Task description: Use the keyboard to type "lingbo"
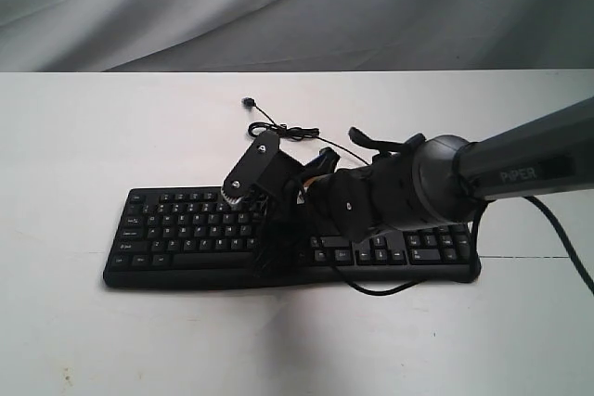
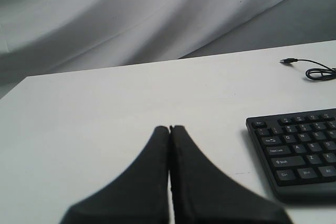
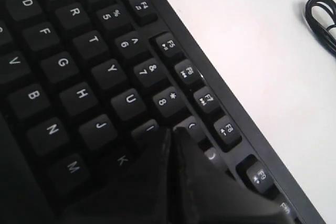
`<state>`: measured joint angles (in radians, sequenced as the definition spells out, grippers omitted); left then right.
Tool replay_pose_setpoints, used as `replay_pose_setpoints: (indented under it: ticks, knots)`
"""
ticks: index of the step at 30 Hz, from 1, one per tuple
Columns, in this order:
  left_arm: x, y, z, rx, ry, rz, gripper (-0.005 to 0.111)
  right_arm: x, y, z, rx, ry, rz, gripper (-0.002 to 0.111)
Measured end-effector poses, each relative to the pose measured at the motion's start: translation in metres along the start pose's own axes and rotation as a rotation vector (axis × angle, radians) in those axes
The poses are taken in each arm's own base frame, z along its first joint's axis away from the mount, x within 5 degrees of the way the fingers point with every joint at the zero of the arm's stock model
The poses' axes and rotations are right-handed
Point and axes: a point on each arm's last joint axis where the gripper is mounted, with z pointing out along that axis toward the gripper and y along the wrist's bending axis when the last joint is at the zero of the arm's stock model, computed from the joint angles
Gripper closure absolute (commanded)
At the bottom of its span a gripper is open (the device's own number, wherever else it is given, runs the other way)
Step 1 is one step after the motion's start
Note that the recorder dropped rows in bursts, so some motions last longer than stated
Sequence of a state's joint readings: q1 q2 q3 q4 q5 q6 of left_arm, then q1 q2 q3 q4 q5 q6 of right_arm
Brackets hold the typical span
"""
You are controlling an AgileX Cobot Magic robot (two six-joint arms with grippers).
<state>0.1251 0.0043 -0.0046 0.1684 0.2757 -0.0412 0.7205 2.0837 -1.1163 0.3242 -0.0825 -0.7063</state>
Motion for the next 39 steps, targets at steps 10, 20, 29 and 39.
replay_pose_setpoints:
  ticks: [10,20,29,39]
  knots:
    - [0.0,0.0,0.0,0.0,0.0,0.0,0.107,-0.024,-0.014,-0.037,-0.003,-0.041,-0.035,0.108]
    - [0.0,0.0,0.0,0.0,0.0,0.0,0.107,-0.026,-0.03,-0.133,0.069,-0.153,-0.011,0.108]
    - [0.0,0.0,0.0,0.0,0.0,0.0,0.107,0.022,-0.013,-0.257,0.174,-0.4,0.188,0.108]
    - [0.0,0.0,0.0,0.0,0.0,0.0,0.107,0.069,0.0,-0.295,0.302,-0.579,0.305,0.108]
